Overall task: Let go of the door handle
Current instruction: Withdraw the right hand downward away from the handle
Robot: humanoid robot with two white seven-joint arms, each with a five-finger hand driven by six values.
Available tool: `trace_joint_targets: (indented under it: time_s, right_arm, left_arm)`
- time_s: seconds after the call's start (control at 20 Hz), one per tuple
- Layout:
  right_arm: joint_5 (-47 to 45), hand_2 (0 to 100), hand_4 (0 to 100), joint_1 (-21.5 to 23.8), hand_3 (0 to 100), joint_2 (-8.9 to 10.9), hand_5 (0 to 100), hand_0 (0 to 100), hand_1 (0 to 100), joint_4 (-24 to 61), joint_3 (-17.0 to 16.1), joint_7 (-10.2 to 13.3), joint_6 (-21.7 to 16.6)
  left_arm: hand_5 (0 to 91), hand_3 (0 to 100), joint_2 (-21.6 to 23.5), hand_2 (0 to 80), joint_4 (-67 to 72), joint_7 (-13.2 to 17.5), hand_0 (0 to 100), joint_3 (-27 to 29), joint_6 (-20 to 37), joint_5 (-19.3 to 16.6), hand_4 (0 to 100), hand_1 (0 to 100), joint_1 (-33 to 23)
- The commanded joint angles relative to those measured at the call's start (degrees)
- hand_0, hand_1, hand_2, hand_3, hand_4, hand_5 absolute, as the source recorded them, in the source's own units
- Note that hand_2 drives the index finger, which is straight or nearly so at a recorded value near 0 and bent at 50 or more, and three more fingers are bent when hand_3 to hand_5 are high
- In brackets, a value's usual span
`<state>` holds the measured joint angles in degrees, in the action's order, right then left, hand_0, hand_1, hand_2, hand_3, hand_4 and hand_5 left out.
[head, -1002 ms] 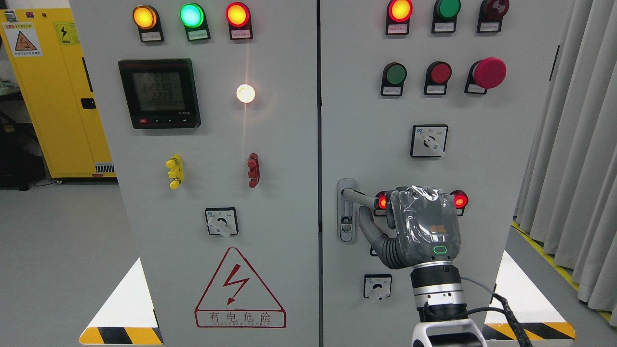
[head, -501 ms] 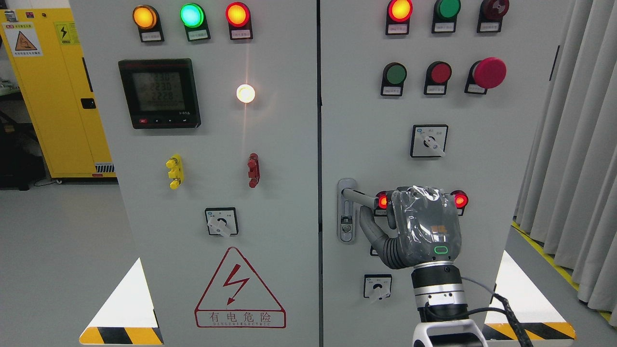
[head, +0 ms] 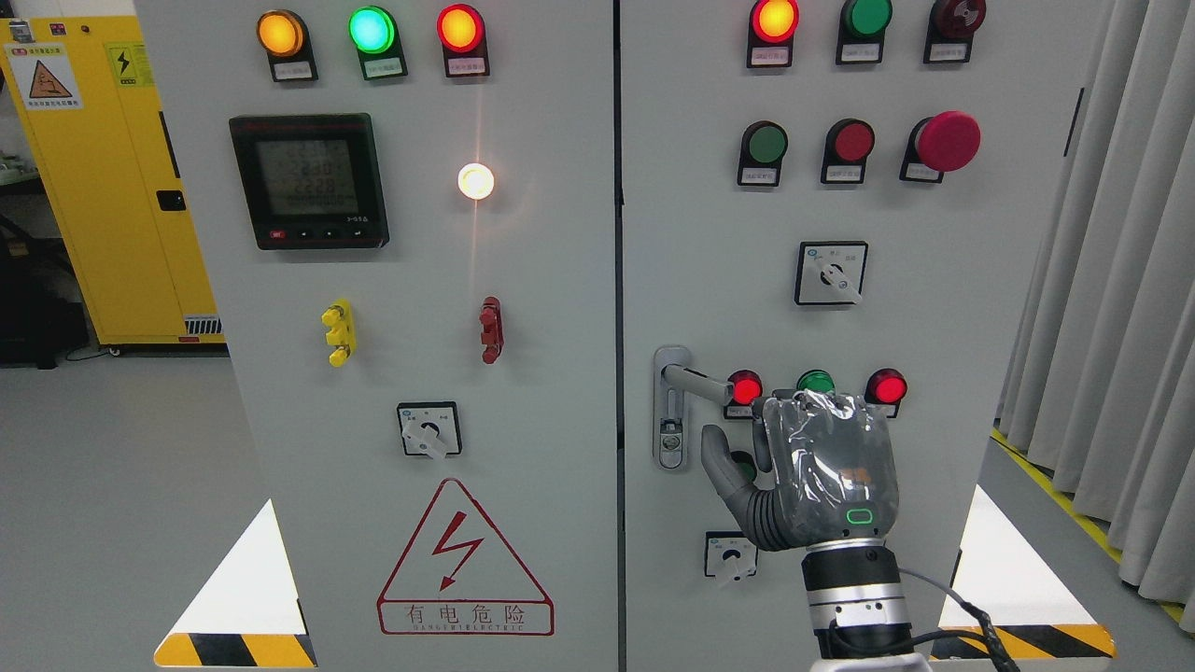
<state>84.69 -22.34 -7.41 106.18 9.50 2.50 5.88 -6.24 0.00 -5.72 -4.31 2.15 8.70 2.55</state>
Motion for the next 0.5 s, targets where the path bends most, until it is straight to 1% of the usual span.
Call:
trace_joint_targets:
  time_s: [0.0, 0.05, 0.1, 0.15, 0.2, 0.25, 0.3, 0.35, 0.4, 0.45]
  right_arm:
    - [-0.1, 71, 97, 5.5, 100, -0.06, 96, 51, 45, 5.5, -1.7, 1.5, -2.2]
    - [-0.1, 71, 97, 6.4, 100, -0.06, 96, 51, 45, 6.3, -2.6, 1.8, -3.5]
    - [-0.1, 58, 87, 7.1, 89, -0.15, 83, 50, 45, 7.2, -4.0, 2.2, -5.2]
    - [-0.7, 58, 87, 7.7, 89, -0.15, 83, 50, 45, 7.9, -5.5, 2.8, -7.2]
    - [-2.1, 51, 79, 7.9, 78, -0.15, 74, 50, 44, 8.3, -7.2, 3.3, -9.5]
    - [-4.0, 40, 65, 7.9, 61, -0.15, 58, 49, 43, 8.4, -8.8, 3.8, -11.7]
    - [-5.8, 40, 65, 8.0, 61, -0.15, 58, 49, 43, 8.4, -10.3, 4.3, -13.9]
    - [-7.3, 36, 58, 8.0, 52, -0.15, 50, 49, 43, 8.3, -11.9, 4.5, -15.9]
    - [-8.2, 35, 54, 8.0, 48, -0.15, 46, 49, 43, 8.4, -13.1, 4.8, -17.6]
    - [-8.6, 35, 54, 8.0, 48, -0.15, 46, 49, 43, 8.4, -14.0, 4.9, -18.6]
  left_arm:
    - [0.0, 0, 0.0, 0.0, -0.7, 0.0, 12, 0.0, 0.0, 0.0, 0, 56, 0.0]
    - [0.0, 0, 0.0, 0.0, -0.7, 0.0, 12, 0.0, 0.0, 0.0, 0, 56, 0.0]
    - [0.0, 0, 0.0, 0.0, -0.7, 0.0, 12, 0.0, 0.0, 0.0, 0, 56, 0.0]
    - [0.0, 0, 0.0, 0.0, -0.7, 0.0, 12, 0.0, 0.0, 0.0, 0, 56, 0.0]
    - [0.0, 0, 0.0, 0.0, -0.7, 0.0, 12, 0.0, 0.0, 0.0, 0, 56, 0.0]
    - [0.0, 0, 0.0, 0.0, -0.7, 0.0, 12, 0.0, 0.0, 0.0, 0, 56, 0.0]
    - [0.0, 0, 0.0, 0.0, -0.7, 0.0, 12, 0.0, 0.0, 0.0, 0, 56, 0.0]
    - [0.0, 0, 0.0, 0.0, -0.7, 0.0, 12, 0.0, 0.0, 0.0, 0, 56, 0.0]
    - [0.0, 0, 0.0, 0.0, -0.7, 0.0, 12, 0.0, 0.0, 0.0, 0, 56, 0.0]
    - [0.0, 0, 0.0, 0.0, -0.7, 0.0, 12, 0.0, 0.0, 0.0, 0, 56, 0.0]
